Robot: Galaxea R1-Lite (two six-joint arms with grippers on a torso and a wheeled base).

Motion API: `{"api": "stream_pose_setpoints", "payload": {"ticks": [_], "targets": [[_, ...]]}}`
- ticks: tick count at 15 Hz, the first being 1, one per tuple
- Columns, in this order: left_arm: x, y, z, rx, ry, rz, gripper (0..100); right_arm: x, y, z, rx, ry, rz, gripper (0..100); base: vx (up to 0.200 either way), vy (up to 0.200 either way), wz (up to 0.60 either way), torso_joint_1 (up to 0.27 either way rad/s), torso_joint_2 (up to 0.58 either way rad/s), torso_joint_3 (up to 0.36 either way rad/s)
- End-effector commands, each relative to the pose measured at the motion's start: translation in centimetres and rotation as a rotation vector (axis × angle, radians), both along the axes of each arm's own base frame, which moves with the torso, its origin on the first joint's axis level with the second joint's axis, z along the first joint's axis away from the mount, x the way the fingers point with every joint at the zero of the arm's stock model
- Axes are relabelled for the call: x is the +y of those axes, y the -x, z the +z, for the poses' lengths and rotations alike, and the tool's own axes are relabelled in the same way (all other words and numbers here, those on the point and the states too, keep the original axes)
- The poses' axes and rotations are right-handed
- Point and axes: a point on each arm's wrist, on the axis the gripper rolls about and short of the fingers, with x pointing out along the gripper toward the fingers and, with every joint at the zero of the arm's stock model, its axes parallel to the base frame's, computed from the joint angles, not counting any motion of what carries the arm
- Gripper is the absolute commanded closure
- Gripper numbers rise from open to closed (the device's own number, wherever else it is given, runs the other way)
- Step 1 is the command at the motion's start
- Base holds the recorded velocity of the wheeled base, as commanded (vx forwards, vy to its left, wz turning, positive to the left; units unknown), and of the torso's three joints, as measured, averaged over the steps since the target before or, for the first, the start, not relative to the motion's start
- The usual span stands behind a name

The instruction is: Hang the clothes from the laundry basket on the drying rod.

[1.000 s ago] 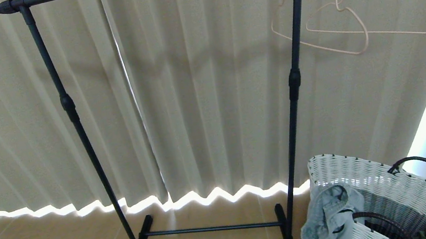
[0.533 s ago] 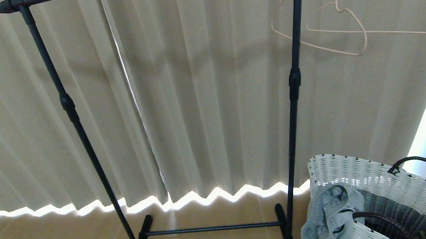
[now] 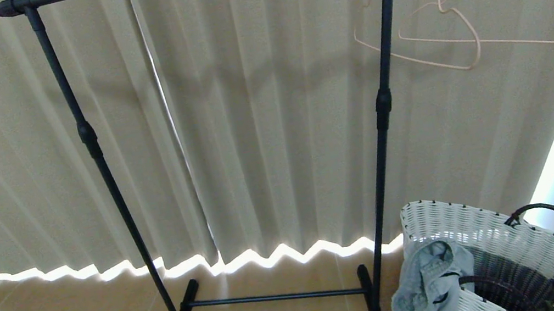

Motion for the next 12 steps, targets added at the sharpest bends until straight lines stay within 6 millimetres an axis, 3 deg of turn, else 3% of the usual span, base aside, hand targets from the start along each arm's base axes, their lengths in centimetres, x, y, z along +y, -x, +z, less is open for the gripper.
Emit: {"api": "stream_pose_setpoints", "payload": {"ticks": [1,7,10,11,12], "targets": [[0.0,0.0,0.0,-0.001,0.0,0.001,0,-0.1,-1.2,-1.7,0.102,0.005,-0.01,0,0.0,0.0,0.0,0.0,0.0,0.0],[0.0,0.0,0.0,-0.002,0.0,0.001,0,-1.5,-3.3,-2.9,0.075,0.012,-0.101,0,0.0,0.0,0.0,0.0,0.0,0.0],[0.0,0.0,0.0,-0.001,0.0,0.001,0,-1.6,-3.1,-2.9,0.061,0.013,-0.108,0,0.0,0.0,0.0,0.0,0.0,0.0],[0.0,0.0,0.0,-0.001,0.0,0.001,0,-1.6,-3.0,-2.8,0.054,0.013,-0.108,100,0.0,0.0,0.0,0.0,0.0,0.0],[0.0,0.0,0.0,-0.001,0.0,0.001,0,-1.6,-3.1,-2.7,0.045,0.013,-0.108,100,0.0,0.0,0.0,0.0,0.0,0.0]]}}
